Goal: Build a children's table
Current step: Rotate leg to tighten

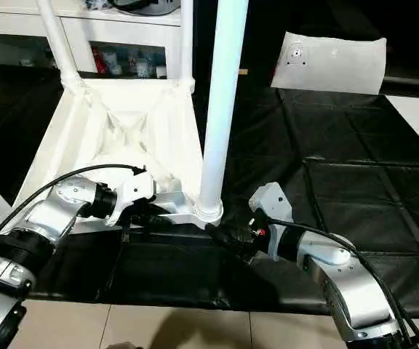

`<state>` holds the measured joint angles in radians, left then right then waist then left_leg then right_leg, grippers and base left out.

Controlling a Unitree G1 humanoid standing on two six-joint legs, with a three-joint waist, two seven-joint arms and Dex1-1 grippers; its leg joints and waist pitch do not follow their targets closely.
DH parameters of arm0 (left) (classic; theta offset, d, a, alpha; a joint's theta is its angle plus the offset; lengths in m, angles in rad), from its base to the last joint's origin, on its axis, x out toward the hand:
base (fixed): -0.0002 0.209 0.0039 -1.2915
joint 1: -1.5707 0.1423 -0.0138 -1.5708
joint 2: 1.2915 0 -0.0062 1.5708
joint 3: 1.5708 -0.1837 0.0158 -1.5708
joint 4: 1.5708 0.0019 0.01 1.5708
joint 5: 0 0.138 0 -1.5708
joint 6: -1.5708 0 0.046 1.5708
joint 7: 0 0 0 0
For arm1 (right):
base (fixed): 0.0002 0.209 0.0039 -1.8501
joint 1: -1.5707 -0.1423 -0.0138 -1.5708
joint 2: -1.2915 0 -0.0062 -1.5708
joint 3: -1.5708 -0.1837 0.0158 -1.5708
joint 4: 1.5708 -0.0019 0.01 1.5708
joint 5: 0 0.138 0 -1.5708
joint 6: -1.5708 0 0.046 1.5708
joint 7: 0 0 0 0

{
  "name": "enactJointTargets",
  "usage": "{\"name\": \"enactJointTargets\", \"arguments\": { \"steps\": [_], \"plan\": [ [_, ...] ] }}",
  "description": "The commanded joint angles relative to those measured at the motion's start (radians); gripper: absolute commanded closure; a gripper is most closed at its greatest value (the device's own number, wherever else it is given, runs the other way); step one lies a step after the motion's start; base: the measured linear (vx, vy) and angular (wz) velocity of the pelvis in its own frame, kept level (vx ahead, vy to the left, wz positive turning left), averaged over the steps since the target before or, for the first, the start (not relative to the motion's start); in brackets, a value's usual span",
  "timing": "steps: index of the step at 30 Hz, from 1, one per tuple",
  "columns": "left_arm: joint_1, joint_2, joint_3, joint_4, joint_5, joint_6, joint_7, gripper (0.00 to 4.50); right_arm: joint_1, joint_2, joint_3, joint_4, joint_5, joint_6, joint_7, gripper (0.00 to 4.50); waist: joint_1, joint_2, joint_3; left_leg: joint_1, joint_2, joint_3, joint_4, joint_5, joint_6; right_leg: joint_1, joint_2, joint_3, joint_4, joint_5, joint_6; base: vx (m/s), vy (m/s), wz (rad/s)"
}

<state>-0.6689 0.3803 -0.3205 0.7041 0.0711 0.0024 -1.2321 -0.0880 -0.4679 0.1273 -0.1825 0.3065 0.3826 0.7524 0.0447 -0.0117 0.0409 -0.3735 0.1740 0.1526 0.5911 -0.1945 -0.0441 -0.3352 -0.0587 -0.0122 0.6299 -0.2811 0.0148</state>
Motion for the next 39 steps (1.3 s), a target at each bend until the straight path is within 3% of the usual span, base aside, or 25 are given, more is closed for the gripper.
{"name": "enactJointTargets", "arguments": {
  "steps": [1,5,12,22,25,28,30,32,35,39],
  "plan": [
    [-0.008,-0.014,0.011,0.011,-0.021,-0.014,-0.002,3.78,0.004,-0.010,0.003,-0.015,-0.009,-0.005,0.004,0.00,0.002,0.003,-0.050,0.017,0.057,-0.011,-0.065,-0.075,0.066,0.030,-0.079,0.032,-0.060,0.248,-0.297,0.000,0.000,0.00],
    [-0.009,-0.018,0.007,0.019,-0.023,-0.030,-0.009,3.78,0.004,-0.008,0.008,-0.013,-0.014,-0.009,0.003,0.00,0.003,0.003,-0.052,0.016,0.056,-0.011,-0.063,-0.056,0.074,0.031,-0.079,0.032,-0.057,0.278,-0.294,0.000,0.000,0.00],
    [-0.023,-0.022,-0.007,0.070,0.014,-0.098,0.032,4.39,0.002,-0.007,0.010,-0.010,-0.019,-0.014,0.001,0.00,0.005,0.005,-0.051,0.017,0.057,-0.012,-0.064,-0.072,0.068,0.030,-0.079,0.032,-0.060,0.263,-0.289,0.000,0.000,0.00],
    [-0.043,0.004,-0.042,0.114,0.059,-0.170,0.007,4.39,-0.003,-0.008,0.009,0.000,-0.025,-0.021,0.005,0.00,0.008,0.002,-0.052,0.017,0.057,-0.011,-0.064,-0.068,0.064,0.030,-0.080,0.032,-0.058,0.268,-0.284,0.000,0.000,0.00],
    [-0.046,0.017,-0.057,0.115,0.065,-0.194,-0.035,4.39,-0.025,-0.013,0.007,0.026,-0.030,-0.033,0.014,0.00,0.008,0.003,-0.051,0.017,0.057,-0.011,-0.064,-0.071,0.063,0.030,-0.081,0.032,-0.058,0.263,-0.285,0.000,0.000,0.00],
    [-0.043,0.029,-0.050,0.079,-0.013,-0.180,-0.219,4.39,-0.078,-0.038,0.021,0.086,-0.025,-0.061,0.090,0.00,0.005,0.003,-0.053,0.018,0.056,-0.010,-0.062,-0.065,0.063,0.029,-0.080,0.032,-0.056,0.268,-0.297,0.000,0.000,0.00],
    [-0.048,0.039,-0.067,0.079,-0.009,-0.219,-0.257,4.39,-0.094,-0.047,0.031,0.098,0.002,-0.073,0.158,0.00,0.006,0.003,-0.055,0.019,0.057,-0.008,-0.059,-0.048,0.076,0.030,-0.078,0.032,-0.052,0.307,-0.304,0.000,0.000,0.00],
    [-0.053,0.043,-0.081,0.085,-0.002,-0.245,-0.274,4.39,-0.109,-0.053,0.043,0.117,0.015,-0.082,0.211,0.00,0.018,0.005,-0.058,0.022,0.061,-0.007,-0.056,-0.029,0.098,0.028,-0.080,0.031,-0.047,0.354,-0.311,0.000,0.000,0.00],
    [-0.057,0.048,-0.093,0.091,0.004,-0.274,-0.292,4.50,-0.132,-0.054,0.064,0.157,0.011,-0.105,0.267,0.34,0.031,0.005,-0.059,0.020,0.062,-0.007,-0.053,-0.011,0.107,0.028,-0.081,0.026,-0.041,0.375,-0.313,0.000,0.000,0.00],
    [-0.059,0.052,-0.097,0.089,0.008,-0.289,-0.312,4.50,-0.169,-0.042,0.087,0.215,0.008,-0.126,0.312,0.72,0.035,0.004,-0.059,0.020,0.062,-0.006,-0.055,-0.032,0.096,0.026,-0.082,0.024,-0.042,0.327,-0.319,0.000,0.000,0.00]
  ]
}}
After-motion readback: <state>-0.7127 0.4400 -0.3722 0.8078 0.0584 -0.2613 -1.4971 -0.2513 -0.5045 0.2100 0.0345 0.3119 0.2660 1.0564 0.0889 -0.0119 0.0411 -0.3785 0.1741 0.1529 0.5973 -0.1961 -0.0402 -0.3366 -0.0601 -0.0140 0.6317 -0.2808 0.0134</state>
